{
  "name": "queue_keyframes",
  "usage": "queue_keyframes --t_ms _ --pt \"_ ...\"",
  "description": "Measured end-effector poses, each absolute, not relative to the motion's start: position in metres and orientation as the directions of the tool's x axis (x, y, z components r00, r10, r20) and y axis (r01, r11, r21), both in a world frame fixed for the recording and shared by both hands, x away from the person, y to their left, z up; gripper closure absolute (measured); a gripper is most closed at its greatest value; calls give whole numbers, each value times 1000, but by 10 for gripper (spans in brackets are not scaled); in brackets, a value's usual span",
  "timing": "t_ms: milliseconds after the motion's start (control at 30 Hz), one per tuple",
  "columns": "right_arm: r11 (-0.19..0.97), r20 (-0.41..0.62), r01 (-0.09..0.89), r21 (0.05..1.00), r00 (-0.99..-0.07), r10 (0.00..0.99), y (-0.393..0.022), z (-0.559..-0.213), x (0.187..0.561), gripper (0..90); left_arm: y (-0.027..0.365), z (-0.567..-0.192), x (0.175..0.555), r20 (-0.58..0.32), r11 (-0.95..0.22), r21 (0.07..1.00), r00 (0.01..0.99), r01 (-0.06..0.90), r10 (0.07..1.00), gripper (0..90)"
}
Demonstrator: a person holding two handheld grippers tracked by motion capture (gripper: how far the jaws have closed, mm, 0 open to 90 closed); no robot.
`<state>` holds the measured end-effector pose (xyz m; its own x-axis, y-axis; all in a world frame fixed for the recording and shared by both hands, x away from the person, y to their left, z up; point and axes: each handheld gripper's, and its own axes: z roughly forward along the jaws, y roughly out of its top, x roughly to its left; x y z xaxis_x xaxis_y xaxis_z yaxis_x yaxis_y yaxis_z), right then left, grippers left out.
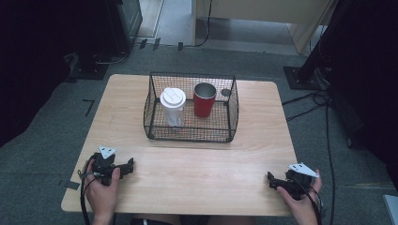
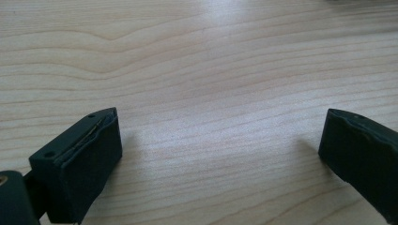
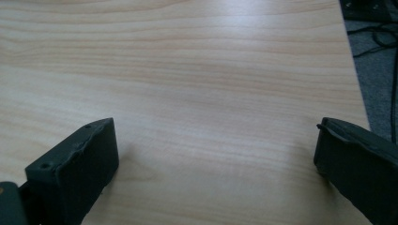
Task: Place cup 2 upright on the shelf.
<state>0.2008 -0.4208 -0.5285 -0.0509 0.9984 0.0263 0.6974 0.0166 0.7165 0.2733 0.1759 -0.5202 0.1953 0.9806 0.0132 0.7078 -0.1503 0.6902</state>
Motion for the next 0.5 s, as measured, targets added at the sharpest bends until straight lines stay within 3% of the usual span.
queue_keyframes --t_ms 500 --pt "-17 25 699 715 -2 1000 -426 -528 210 0 176 -520 273 13 -150 690 195 708 981 4"
